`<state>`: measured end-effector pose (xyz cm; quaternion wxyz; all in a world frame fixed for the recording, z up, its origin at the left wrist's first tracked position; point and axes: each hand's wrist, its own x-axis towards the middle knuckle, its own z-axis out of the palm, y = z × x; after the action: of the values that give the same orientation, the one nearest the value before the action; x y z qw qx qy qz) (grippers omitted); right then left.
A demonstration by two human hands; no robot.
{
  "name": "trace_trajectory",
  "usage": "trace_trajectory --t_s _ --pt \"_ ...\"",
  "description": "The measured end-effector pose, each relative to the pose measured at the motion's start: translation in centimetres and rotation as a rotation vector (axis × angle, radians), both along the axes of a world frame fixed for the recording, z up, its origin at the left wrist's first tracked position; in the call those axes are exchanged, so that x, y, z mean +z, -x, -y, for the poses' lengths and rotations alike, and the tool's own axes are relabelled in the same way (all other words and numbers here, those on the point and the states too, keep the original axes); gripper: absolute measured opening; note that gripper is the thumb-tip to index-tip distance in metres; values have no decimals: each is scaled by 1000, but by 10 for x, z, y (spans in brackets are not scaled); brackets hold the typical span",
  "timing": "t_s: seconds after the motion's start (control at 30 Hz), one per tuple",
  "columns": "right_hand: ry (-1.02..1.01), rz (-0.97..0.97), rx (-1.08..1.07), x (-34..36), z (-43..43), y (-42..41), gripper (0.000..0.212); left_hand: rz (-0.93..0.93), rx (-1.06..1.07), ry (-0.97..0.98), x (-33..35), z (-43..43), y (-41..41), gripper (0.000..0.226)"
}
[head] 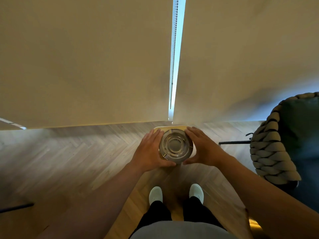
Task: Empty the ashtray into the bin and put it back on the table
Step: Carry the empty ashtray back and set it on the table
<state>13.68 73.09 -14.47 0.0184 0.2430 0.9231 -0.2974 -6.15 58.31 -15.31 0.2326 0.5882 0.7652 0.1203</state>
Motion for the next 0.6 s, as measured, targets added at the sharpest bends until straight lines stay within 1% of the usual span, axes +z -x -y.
trace_trajectory --t_s 0.23,0.33,0.47,0.6 --pt "-24 -5 9 24 16 -10 118 25 0 3 25 14 -9 127" --pt "-40 -24 -16 27 27 -16 117 16 -26 -22 29 20 -13 124" --pt "-30 -10 -71 25 44 -28 122 17 -79 -60 34 29 -15 121" --pt "-45 33 -198 26 63 -37 126 15 -194 -98 38 28 -14 119"
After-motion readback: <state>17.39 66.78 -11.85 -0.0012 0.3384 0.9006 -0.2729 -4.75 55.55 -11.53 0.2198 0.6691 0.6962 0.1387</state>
